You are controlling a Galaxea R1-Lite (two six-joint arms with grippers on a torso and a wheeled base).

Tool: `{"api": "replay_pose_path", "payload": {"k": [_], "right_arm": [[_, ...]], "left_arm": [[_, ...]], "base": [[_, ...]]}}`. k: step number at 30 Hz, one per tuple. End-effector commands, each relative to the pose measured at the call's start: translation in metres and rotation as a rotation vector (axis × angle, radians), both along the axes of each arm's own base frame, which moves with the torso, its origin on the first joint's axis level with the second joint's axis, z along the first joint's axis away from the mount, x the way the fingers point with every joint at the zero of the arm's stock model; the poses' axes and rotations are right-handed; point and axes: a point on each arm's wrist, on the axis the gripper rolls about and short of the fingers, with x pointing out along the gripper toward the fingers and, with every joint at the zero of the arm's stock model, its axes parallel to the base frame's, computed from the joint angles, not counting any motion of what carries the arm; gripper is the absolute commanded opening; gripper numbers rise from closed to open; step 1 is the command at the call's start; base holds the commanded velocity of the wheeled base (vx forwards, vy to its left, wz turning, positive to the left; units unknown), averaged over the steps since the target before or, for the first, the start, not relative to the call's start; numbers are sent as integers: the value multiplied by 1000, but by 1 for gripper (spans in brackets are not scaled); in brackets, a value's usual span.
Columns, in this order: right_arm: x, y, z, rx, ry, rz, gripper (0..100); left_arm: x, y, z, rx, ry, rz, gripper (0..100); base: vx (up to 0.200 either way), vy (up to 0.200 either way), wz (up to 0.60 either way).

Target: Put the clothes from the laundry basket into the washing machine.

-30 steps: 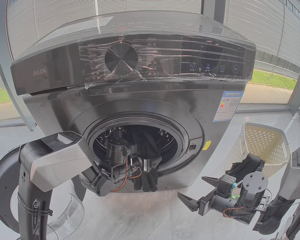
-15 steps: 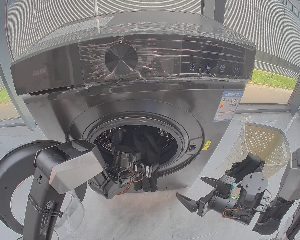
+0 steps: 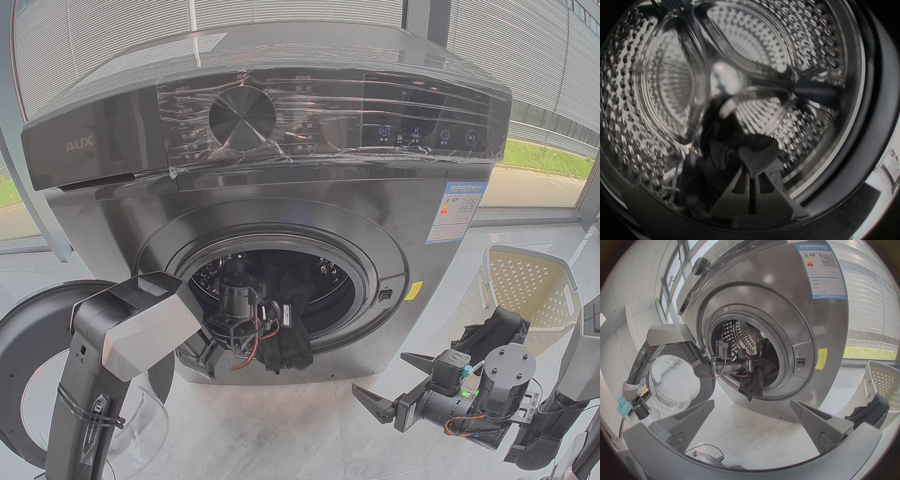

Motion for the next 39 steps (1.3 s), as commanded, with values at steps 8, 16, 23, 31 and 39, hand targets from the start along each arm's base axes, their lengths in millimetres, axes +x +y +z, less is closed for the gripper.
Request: {"api": "replay_pose_path", "payload": {"k": [8,16,23,31,39], "right_arm": [[0,1,0,1,-1,3,100],[0,1,0,1,-1,3,100],[0,1,0,1,-1,3,100],[-1,1,0,-1,1,5,100],[-1,1,0,-2,2,3,100]], "left_arm": [[50,24,52,-159,-224,205,0],[49,23,47,-156,-214,202,0],[35,21,35,-129,-146,174,100],[-18,14,18,-44,54,1,100],[-26,17,4,2,106,-32,100]], "base": [[0,0,0],[0,0,0],[0,0,0],[0,0,0],[0,0,0]]}}
